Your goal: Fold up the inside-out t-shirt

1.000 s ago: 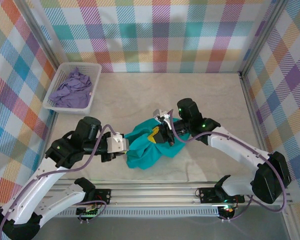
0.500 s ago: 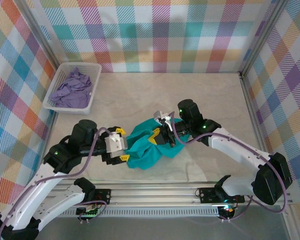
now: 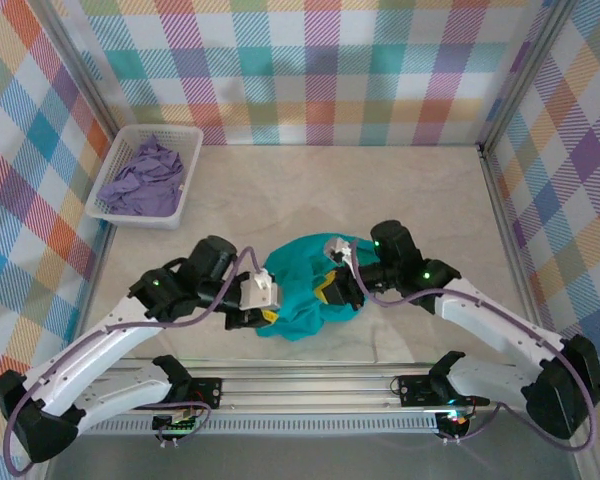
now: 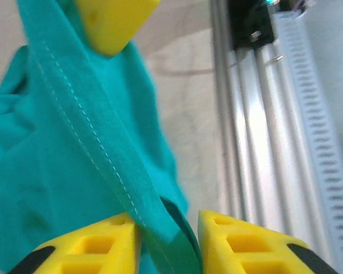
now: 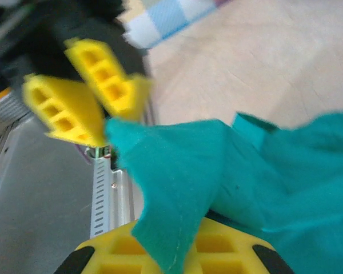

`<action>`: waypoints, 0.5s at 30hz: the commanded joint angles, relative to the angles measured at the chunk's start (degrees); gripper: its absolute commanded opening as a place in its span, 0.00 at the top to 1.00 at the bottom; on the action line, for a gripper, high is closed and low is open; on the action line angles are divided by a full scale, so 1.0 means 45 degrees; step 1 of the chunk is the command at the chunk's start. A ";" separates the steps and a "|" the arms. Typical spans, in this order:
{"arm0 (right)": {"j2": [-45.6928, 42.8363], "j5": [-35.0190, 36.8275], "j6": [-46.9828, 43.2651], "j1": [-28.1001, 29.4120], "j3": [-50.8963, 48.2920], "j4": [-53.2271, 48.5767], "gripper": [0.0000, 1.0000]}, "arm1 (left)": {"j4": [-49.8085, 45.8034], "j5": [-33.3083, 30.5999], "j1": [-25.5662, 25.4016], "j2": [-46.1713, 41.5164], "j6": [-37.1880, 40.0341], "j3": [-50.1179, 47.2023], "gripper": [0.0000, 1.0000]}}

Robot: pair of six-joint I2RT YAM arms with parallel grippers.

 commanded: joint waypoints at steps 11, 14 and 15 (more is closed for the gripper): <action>-0.0886 0.5944 0.2039 -0.0886 -0.0148 -0.1211 0.97 | 0.5252 -0.1183 -0.2928 0.5810 -0.2803 0.0614 0.97; -0.0346 0.7629 0.2783 -0.1148 0.0170 -0.3457 0.83 | 0.5197 -0.1158 -0.3048 0.6857 -0.2812 0.0895 0.88; -0.0322 0.8109 0.3172 -0.1148 0.0135 -0.4061 0.78 | 0.5379 -0.0914 -0.3111 0.7046 -0.2975 0.0868 0.81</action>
